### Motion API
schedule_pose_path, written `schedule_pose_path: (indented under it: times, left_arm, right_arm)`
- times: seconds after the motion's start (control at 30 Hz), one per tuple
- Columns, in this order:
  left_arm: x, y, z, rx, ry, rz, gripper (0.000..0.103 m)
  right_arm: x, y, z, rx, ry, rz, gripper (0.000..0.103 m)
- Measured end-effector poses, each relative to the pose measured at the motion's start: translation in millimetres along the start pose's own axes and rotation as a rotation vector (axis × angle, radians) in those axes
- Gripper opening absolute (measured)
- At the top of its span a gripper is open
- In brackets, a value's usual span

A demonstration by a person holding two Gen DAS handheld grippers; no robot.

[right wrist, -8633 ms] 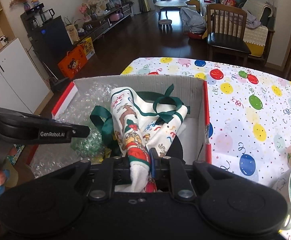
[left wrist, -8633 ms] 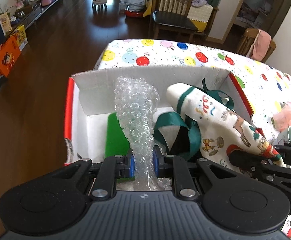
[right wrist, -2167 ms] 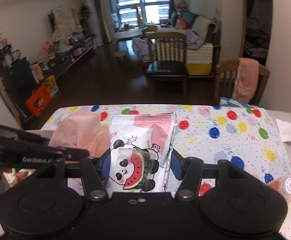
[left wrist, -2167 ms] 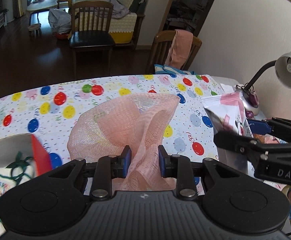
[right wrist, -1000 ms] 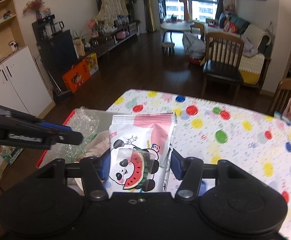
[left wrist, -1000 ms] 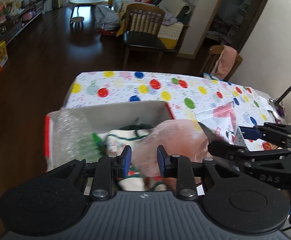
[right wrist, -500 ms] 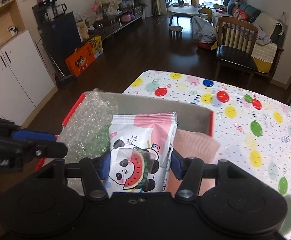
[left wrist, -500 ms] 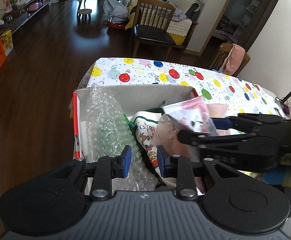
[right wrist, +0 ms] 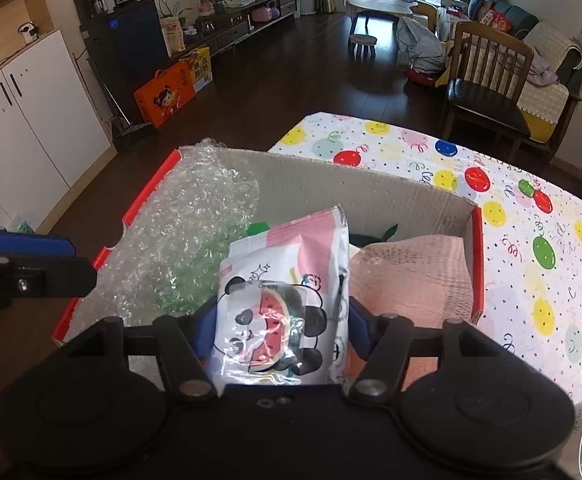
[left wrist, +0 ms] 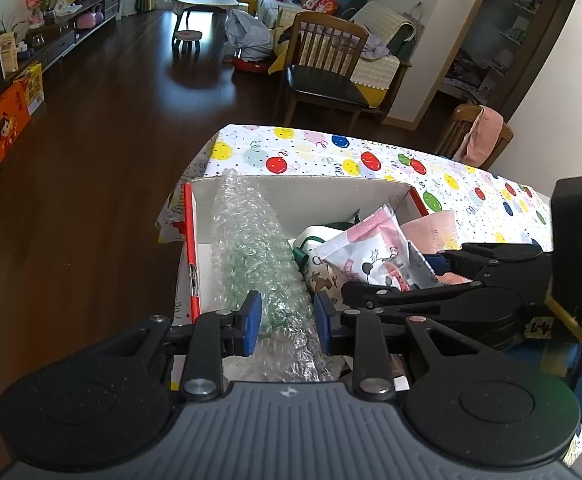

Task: Organize soft objects
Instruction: 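Lower the pink puff with the left tool while the right tool lowers the packet into the box, open both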

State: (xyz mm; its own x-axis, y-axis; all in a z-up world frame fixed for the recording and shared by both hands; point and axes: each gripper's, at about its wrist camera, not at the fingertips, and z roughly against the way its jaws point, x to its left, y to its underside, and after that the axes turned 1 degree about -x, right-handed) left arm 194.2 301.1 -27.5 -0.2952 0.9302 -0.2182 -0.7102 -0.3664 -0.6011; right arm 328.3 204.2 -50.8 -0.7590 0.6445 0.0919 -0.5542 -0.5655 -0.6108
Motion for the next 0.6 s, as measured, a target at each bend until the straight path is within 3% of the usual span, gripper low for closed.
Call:
schedule_pose_path:
  times: [0.17,0.6]
  left_arm:
    - [-1,3,5,-0.018,-0.006,-0.004,0.027]
    - [-17,6,37,-0.102,0.000,-0.053,0.028]
  right_arm:
    - [3,-3,18,-0.040,-0.005,0.014,0.072]
    - [5,-1,94,-0.155,-0.024,0.011,0.077]
